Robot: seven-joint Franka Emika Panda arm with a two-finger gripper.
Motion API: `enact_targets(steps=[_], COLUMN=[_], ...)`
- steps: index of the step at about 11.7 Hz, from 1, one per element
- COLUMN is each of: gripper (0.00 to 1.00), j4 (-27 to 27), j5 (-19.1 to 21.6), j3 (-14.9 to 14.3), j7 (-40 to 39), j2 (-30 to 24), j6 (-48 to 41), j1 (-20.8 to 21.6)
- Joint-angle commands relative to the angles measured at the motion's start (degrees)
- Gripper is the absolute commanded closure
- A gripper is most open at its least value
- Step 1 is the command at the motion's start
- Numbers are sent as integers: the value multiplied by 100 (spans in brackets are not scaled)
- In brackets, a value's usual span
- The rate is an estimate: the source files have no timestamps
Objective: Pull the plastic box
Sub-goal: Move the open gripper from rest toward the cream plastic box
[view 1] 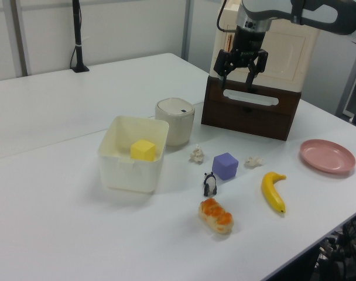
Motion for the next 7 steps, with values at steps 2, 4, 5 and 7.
enact_targets(steps=[2, 4, 5, 7], gripper=[0, 0, 0, 0], j4=[-30, -21, -12, 5], j5=[110, 119, 119, 127], j3=[24, -19, -28, -28], j7=[-238, -255, -255, -273], j2=[-48, -48, -48, -39], j6=[51, 60, 60, 60], j1=[-4, -30, -39, -31])
